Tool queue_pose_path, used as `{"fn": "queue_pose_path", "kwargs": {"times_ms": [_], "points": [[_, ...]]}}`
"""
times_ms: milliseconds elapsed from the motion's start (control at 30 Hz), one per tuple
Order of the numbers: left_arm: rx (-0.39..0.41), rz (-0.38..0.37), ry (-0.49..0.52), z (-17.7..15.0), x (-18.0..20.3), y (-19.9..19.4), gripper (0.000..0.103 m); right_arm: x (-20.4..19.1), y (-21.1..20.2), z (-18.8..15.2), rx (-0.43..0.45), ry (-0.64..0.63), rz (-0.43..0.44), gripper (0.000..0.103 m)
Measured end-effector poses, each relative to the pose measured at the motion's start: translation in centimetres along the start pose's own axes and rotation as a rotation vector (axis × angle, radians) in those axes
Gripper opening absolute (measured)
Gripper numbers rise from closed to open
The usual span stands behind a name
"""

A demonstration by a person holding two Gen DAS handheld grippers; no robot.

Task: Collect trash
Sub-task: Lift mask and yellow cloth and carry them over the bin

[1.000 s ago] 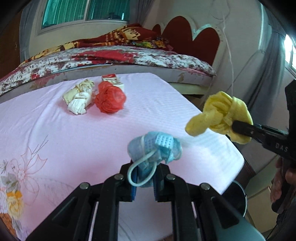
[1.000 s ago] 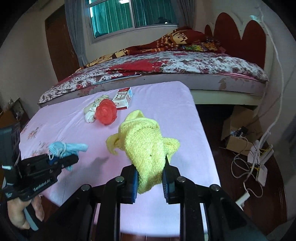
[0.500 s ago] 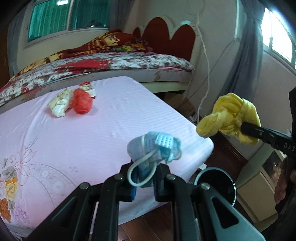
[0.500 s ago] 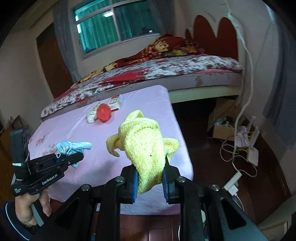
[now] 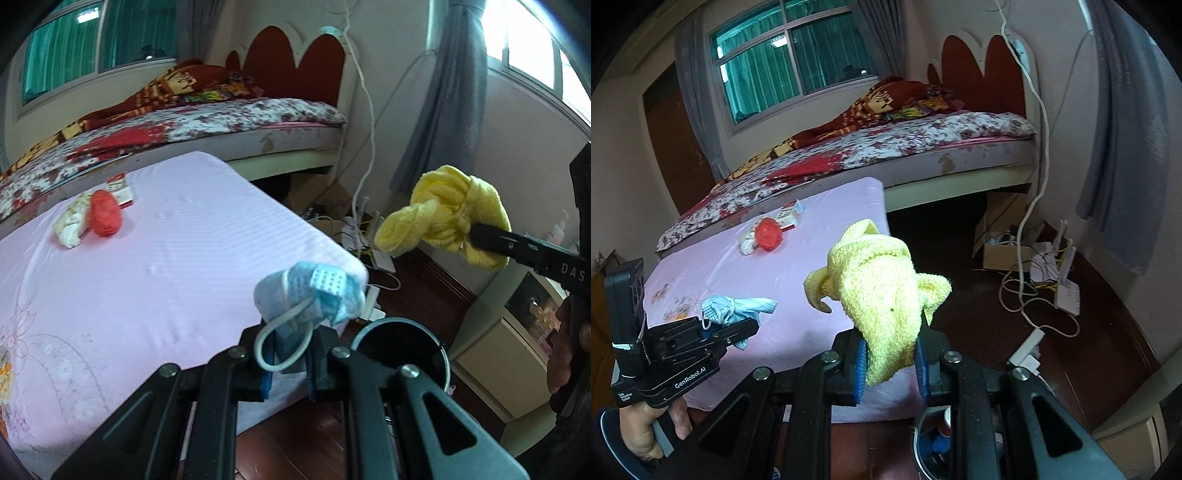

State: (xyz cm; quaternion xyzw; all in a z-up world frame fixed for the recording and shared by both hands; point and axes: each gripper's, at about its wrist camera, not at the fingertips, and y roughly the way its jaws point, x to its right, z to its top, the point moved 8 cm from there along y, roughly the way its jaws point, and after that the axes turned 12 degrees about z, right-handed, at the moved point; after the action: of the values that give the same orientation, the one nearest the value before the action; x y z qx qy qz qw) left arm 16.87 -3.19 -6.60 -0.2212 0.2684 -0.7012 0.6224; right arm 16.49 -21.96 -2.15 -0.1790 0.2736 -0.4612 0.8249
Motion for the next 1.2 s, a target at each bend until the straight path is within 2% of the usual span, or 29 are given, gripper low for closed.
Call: {"fn": "queue_pose_path", "kwargs": {"times_ms": [300,767,933,1200], "points": [[-0.028,-0.068,0.081,-0.7,5.6,0.7,0.015,4.6,-3.1,-2.3,-0.008,0.063,-0.067,0.023],[-0.090,-0.158,0.208,-3.0,13.5,2.3,0.015,10.5,-5.6,-7.5,-0.086,0.084,-0.186,0.023],[-0.131,-0.202,0.246,-4.4,15.9,3.1,0.015,12.2,-5.6,-9.3,-0.125,0.098,-0.215,0.023],[-0.193,-0.230,0.284,-6.3,18.0,5.0,0.015,13.7,-4.0,-12.2,-0.206,0.100,-0.228,0.023]]}}
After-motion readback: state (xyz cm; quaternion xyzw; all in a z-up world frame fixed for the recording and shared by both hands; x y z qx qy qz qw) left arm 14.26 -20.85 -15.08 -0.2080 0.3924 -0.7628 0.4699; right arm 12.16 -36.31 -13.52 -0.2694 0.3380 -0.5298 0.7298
